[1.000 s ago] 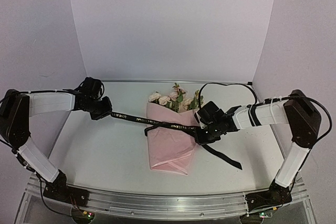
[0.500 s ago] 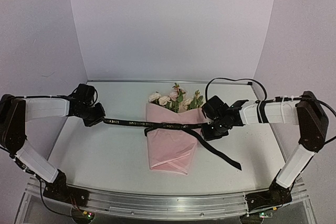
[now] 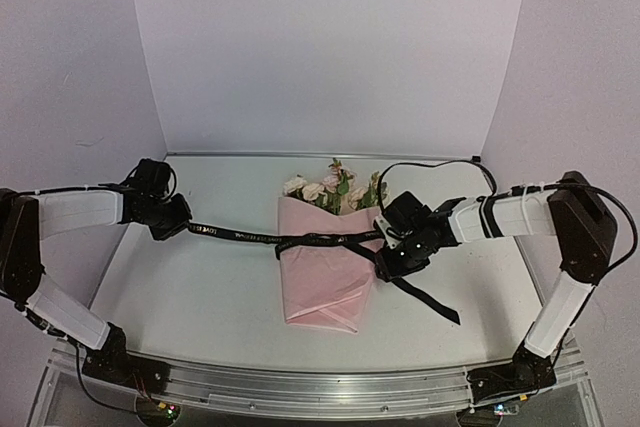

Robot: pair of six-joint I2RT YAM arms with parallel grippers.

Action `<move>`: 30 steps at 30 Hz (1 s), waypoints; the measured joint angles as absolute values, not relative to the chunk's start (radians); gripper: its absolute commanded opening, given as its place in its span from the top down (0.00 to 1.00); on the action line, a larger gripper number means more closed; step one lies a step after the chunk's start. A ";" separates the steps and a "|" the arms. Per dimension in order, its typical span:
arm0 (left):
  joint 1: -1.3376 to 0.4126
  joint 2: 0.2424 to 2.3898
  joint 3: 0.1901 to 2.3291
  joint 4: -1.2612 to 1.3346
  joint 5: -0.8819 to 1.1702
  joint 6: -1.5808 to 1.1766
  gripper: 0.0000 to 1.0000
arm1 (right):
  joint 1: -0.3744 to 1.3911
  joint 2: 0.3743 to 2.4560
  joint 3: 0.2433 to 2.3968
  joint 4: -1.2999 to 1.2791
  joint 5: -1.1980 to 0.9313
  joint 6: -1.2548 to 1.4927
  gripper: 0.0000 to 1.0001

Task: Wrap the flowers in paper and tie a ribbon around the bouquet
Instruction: Adjust the ribbon on the folded bouquet.

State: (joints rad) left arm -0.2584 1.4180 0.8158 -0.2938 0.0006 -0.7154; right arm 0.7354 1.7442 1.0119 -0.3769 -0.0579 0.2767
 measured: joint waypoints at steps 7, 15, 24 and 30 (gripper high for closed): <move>-0.250 1.364 0.824 -0.345 -0.018 -0.711 1.00 | 0.736 1.834 1.050 -0.369 -0.034 0.231 0.54; -0.243 1.262 0.892 -0.418 -0.072 -0.698 1.00 | 0.735 1.866 1.079 -0.351 0.016 0.236 0.85; -0.208 1.175 0.861 -0.495 -0.195 -0.744 1.00 | 0.717 1.866 1.077 -0.355 0.055 0.284 0.92; -0.128 1.160 0.739 -0.517 -0.221 -0.804 1.00 | 0.695 1.866 1.077 -0.360 0.060 0.319 0.94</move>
